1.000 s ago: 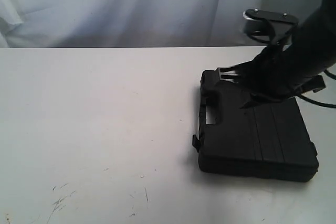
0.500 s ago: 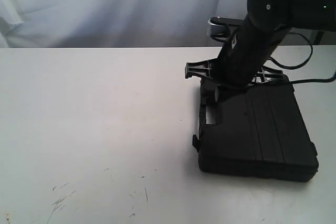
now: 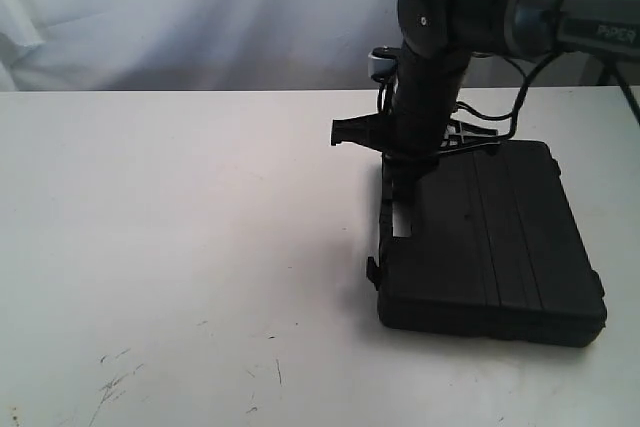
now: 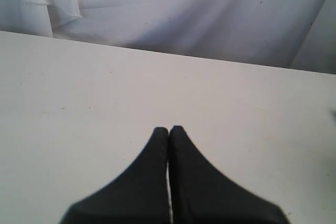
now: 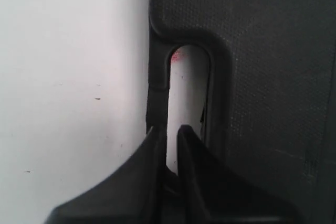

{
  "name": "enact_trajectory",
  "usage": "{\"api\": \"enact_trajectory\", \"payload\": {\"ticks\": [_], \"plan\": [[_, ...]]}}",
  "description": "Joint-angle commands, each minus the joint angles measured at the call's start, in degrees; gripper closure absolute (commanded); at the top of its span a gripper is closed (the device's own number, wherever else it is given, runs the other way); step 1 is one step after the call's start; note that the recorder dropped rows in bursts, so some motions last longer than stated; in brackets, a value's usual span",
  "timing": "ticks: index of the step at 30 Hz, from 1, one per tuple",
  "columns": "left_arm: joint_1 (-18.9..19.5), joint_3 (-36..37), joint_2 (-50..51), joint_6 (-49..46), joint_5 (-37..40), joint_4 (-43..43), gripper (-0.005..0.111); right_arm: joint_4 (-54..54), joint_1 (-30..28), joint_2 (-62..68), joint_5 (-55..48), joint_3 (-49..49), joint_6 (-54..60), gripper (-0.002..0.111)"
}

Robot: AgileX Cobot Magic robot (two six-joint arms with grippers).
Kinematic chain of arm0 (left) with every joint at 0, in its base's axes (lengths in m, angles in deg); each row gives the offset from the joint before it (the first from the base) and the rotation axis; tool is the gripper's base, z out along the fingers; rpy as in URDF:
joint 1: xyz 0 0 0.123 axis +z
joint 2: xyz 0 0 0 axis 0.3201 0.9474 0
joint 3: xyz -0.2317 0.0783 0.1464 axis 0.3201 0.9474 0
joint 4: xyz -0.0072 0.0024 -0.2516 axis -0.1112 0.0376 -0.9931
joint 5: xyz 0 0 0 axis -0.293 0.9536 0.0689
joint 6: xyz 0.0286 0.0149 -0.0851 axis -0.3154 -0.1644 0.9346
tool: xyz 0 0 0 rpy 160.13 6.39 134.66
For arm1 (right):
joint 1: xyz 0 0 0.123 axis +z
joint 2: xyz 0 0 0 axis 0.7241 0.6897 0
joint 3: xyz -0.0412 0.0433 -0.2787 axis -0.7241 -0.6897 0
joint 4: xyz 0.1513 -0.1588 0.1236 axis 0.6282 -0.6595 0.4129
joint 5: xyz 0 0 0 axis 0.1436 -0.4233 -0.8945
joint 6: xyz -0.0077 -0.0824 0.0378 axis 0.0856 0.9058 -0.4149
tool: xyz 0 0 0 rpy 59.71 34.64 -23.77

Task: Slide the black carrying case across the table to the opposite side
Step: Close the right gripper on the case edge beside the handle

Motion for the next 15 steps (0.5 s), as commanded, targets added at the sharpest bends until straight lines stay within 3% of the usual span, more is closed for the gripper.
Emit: {"api": "enact_trajectory", "payload": {"ticks": [1,4,15], "plan": [[0.08,0.25,-0.26,-0.06,-0.54,0.20,0.107,-0.73,0.30,2.11,0.06,1.07,-0.48,0.083],[0.08,0.25,-0.26,-0.06,-0.54,0.20,0.107,-0.12,0.41,3.50,0.15,1.07,-0.48,0.075],[0.08,0.25,-0.26,-0.06,-0.54,0.20,0.107,0.69,1.00,5.66,3.16,1.07,-1.62,0.073]]}}
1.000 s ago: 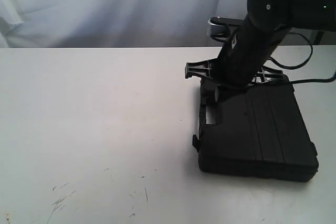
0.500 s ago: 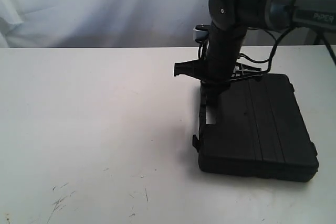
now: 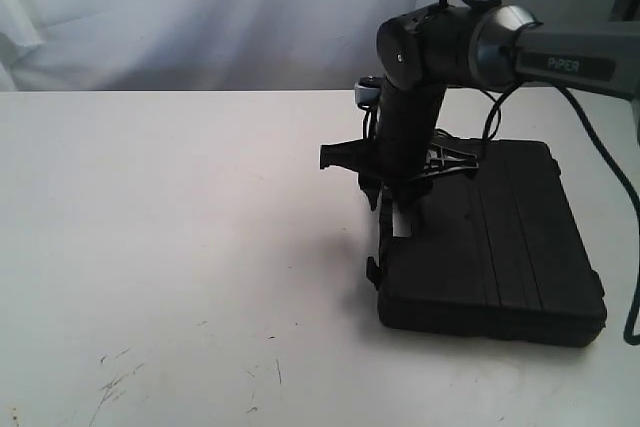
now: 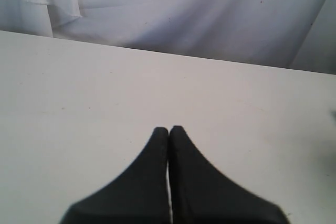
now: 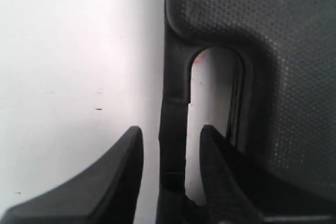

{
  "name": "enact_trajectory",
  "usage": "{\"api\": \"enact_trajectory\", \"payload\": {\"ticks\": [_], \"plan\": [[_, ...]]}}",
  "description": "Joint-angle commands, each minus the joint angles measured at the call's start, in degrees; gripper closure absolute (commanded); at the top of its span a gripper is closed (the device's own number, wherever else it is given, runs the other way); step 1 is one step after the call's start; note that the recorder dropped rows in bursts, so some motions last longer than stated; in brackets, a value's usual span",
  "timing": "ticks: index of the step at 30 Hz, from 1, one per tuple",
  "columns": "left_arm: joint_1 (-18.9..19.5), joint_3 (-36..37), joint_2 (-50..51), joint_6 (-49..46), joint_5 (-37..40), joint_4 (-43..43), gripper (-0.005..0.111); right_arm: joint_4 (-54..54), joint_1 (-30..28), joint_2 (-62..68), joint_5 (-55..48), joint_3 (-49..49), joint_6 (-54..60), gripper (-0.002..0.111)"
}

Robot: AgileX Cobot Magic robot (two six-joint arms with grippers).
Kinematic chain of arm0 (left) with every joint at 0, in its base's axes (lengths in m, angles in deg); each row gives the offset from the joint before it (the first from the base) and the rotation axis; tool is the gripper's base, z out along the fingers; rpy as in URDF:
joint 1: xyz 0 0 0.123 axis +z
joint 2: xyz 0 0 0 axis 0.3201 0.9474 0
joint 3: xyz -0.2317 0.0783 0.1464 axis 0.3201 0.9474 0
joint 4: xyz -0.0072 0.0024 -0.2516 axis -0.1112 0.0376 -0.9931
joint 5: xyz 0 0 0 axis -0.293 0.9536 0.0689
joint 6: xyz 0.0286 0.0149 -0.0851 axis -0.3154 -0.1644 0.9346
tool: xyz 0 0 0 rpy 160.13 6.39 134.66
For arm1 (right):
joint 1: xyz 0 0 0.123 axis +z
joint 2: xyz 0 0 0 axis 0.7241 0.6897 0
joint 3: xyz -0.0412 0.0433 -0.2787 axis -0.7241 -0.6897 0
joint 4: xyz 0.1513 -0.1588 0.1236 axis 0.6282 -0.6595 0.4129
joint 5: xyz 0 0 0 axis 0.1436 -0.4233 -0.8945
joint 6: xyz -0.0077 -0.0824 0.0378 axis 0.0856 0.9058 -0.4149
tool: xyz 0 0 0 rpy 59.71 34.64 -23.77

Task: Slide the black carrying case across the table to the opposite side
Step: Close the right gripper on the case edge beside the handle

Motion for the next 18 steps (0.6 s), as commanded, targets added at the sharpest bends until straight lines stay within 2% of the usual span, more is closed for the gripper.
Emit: {"api": "enact_trajectory", "payload": {"ticks": [1,13,18], "plan": [[0.08,0.25,-0.26,-0.06,-0.54,0.20,0.107,0.10,0.21,1.02,0.72,0.46,-0.75,0.073],[0.08,0.25,-0.26,-0.06,-0.54,0.20,0.107,0.10,0.73,3.27,1.05,0.51,-2.23,0.074],[0.08,0.25,-0.26,-0.06,-0.54,0.20,0.107,0.10,0.73,3.27,0.79,0.66,-2.23,0.083]]}}
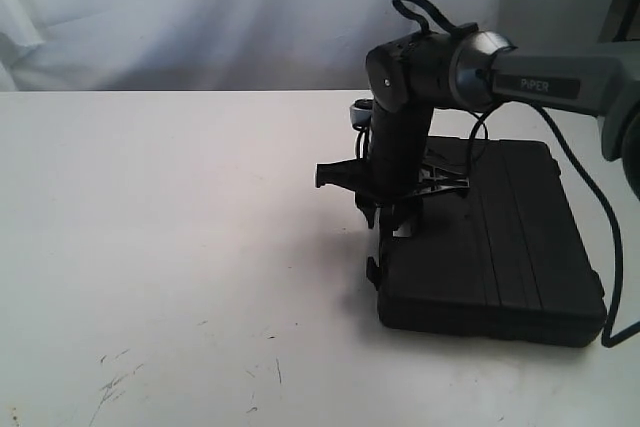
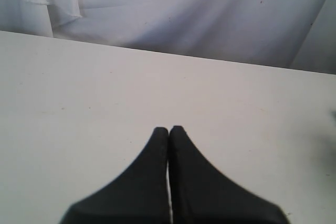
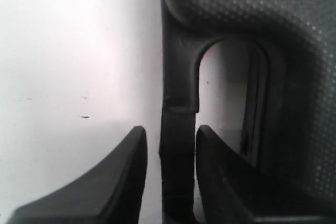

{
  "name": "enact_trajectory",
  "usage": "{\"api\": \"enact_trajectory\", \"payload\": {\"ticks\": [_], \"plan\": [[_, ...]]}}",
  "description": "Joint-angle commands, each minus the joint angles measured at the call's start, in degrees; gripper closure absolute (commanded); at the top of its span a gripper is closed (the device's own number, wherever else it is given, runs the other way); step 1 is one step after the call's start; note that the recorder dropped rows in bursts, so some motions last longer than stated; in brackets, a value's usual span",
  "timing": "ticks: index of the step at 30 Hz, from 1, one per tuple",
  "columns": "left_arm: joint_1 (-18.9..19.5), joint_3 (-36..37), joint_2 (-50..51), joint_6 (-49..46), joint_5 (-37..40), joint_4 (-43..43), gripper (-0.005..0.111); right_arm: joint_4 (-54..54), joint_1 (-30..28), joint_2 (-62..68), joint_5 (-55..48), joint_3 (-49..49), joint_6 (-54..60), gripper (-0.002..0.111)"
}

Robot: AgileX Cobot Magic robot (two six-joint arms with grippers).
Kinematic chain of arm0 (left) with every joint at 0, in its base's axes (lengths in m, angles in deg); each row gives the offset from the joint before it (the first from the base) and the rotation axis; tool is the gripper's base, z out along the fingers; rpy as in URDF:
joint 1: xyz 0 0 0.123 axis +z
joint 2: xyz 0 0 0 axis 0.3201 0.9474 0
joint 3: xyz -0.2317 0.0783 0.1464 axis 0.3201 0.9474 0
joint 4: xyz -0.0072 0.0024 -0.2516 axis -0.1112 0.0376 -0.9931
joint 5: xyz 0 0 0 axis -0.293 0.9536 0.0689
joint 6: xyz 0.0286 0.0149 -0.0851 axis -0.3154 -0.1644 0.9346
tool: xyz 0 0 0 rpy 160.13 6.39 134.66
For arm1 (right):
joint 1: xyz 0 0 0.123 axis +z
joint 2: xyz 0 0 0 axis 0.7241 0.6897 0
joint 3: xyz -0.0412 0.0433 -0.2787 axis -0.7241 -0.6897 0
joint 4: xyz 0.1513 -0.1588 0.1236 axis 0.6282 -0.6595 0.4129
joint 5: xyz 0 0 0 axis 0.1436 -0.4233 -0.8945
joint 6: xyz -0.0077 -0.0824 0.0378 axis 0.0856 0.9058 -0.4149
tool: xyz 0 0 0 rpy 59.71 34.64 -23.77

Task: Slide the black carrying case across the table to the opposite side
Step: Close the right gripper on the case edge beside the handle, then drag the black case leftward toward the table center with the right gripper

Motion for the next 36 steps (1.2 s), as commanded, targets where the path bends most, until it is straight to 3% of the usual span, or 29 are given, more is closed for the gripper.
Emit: {"api": "enact_trajectory", "payload": {"ticks": [1,4,8,36], "plan": [[0.08,0.25,-0.26,-0.06,-0.54,0.20,0.107,0.10,0.02,-0.25,0.05,0.29,-0.29,0.088],[0.08,0.25,-0.26,-0.06,-0.54,0.20,0.107,0.10,0.38,-0.25,-0.45,0.29,-0.08,0.102],[0.08,0.25,-0.26,-0.06,-0.54,0.20,0.107,0.21,2.20,-0.25,-0.30,0.29,-0.08,0.108],[0.08,0.25,-0.26,-0.06,-0.54,0.20,0.107,9.19,10.96,-0.25,11.06,0.39,-6.26,0.108]]}}
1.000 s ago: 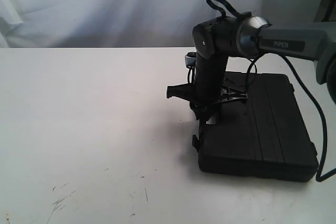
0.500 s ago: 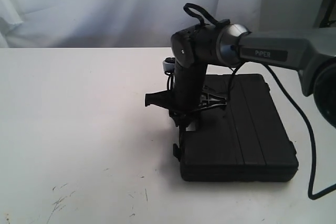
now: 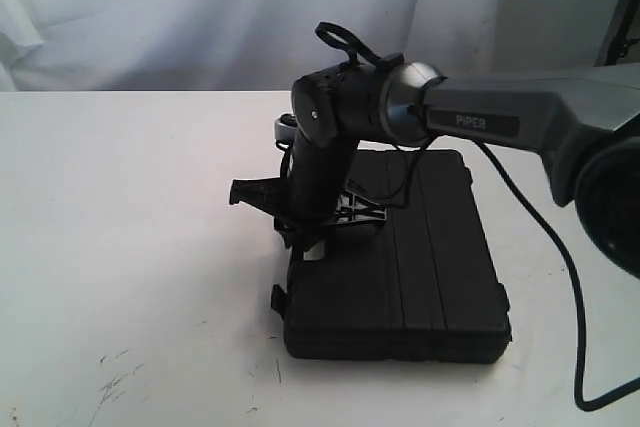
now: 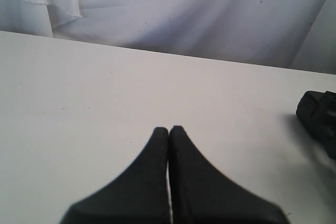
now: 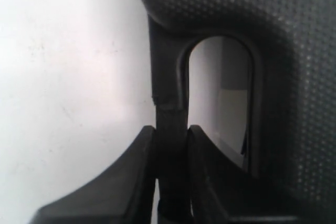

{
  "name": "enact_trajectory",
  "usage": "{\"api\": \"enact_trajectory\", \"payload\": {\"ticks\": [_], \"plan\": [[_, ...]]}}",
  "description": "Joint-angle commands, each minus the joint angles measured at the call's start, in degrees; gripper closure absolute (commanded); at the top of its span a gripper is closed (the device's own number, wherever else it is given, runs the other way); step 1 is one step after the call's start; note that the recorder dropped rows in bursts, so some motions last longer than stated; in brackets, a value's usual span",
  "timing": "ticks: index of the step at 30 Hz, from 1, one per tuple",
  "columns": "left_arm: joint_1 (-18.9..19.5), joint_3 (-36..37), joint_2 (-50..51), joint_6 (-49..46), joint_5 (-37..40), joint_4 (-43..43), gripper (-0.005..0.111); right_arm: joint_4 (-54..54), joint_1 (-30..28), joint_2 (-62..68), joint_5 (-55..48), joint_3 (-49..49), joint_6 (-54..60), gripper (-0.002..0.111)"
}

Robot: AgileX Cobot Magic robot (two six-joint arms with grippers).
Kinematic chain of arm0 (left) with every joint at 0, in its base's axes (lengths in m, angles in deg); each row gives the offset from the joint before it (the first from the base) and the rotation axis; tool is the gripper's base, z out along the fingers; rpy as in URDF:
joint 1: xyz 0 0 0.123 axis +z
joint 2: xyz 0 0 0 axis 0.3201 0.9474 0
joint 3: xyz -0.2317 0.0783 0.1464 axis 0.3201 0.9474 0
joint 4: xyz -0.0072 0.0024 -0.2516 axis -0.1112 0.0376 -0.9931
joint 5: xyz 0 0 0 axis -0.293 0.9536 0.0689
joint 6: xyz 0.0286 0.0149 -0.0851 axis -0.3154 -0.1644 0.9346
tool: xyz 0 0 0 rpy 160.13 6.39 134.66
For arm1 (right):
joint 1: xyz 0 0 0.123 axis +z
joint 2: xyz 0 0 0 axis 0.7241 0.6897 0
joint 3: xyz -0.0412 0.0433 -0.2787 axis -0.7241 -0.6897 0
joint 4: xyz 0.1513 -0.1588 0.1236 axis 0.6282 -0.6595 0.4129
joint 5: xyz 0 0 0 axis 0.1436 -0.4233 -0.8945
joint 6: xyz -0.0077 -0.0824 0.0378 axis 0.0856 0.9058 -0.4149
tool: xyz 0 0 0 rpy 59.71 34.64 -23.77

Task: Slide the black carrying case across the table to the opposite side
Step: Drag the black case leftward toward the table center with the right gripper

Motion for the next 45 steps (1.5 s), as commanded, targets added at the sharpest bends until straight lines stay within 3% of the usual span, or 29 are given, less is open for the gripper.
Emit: {"api": "enact_trajectory", "payload": {"ticks": [1,22,45], "plan": [[0.08,0.25,-0.26,-0.06,-0.54,0.20,0.107,1.99,1.13,-0.47,2.95,0.39,-1.52,0.108],[0.08,0.25,-0.26,-0.06,-0.54,0.20,0.107,2.08,4.39,5.61,-2.15,14.40,-3.45,0.108],[0.08,0.25,-0.26,-0.06,-0.54,0.20,0.107,4.41,5.09,6.76,1.11,15.24,-3.93,0.108]]}}
